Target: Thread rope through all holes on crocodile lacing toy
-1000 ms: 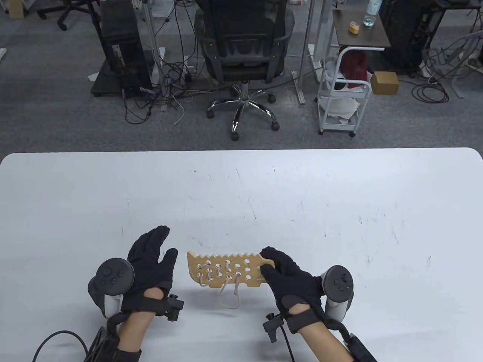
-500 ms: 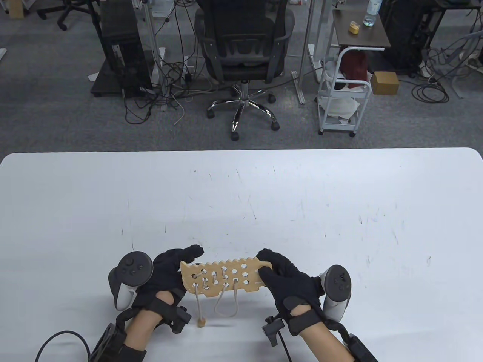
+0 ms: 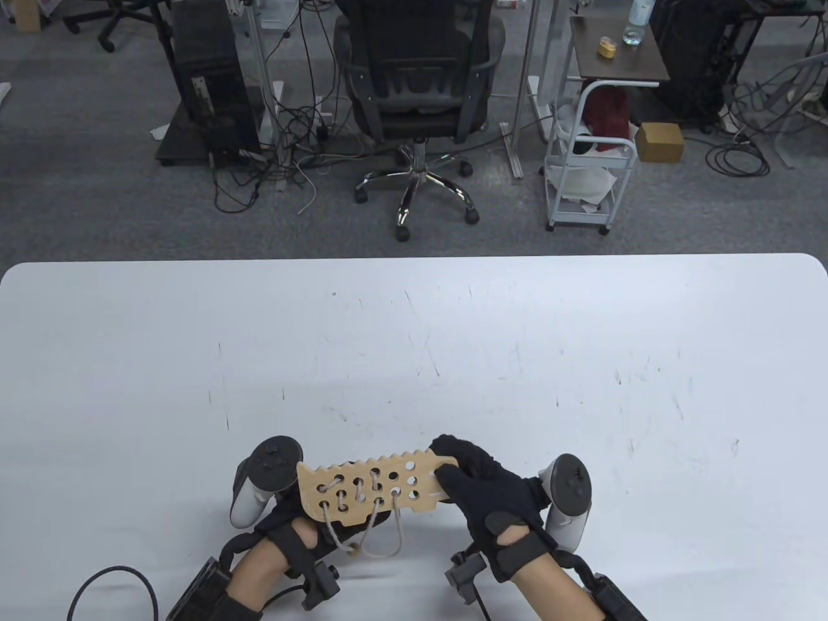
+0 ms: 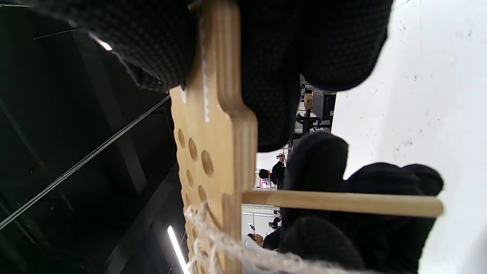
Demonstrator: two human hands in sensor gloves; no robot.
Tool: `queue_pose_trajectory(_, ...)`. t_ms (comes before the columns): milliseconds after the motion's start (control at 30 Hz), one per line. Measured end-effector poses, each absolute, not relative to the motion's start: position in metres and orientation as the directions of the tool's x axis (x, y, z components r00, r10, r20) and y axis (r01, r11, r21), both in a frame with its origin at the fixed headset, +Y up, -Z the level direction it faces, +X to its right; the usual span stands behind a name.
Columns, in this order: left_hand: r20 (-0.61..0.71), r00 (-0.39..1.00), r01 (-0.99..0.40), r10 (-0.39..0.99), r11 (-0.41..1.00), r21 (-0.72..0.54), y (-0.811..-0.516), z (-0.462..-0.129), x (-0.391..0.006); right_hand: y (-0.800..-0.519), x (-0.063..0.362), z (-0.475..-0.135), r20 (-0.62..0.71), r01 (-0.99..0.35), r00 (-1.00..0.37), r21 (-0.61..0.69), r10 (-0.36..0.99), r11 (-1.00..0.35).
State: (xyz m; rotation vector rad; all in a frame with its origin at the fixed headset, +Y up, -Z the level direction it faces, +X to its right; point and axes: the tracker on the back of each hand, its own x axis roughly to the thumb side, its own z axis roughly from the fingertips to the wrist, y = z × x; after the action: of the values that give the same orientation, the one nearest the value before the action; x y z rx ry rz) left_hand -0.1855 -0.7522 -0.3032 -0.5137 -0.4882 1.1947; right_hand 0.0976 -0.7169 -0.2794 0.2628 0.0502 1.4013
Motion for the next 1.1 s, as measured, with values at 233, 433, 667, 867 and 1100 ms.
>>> queue_pose_trajectory(233,0.084,0.245,-0.73,0.966,0.241,-0.639,-0.752,-0.3,-0.179,-0.719,0.094,-0.279,0.096,-0.961,0.185,0.225,0.978,0.16)
queue_pose_trajectory(433,0.136,0.242,-0.762,0.961,0.275,-0.586,-0.746,-0.3,-0.18,-0.72,0.094,-0.28,0.095,-0.961,0.182,0.226,0.979,0.157)
queue_pose_trajectory(667,0.157,0.262,-0.818,0.952,0.306,-0.488,-0.743,-0.302,-0.19,-0.72,0.099,-0.282,0.093,-0.966,0.188,0.197,0.978,0.167)
queue_pose_trajectory(867,0.15,0.257,-0.843,0.955,0.297,-0.449,-0.742,-0.305,-0.198,-0.72,0.106,-0.285,0.092,-0.969,0.197,0.17,0.976,0.179)
queue_pose_trajectory(1100,0.134,0.248,-0.871,0.96,0.281,-0.402,-0.742,-0.309,-0.208,-0.722,0.111,-0.289,0.083,-0.971,0.198,0.154,0.977,0.184)
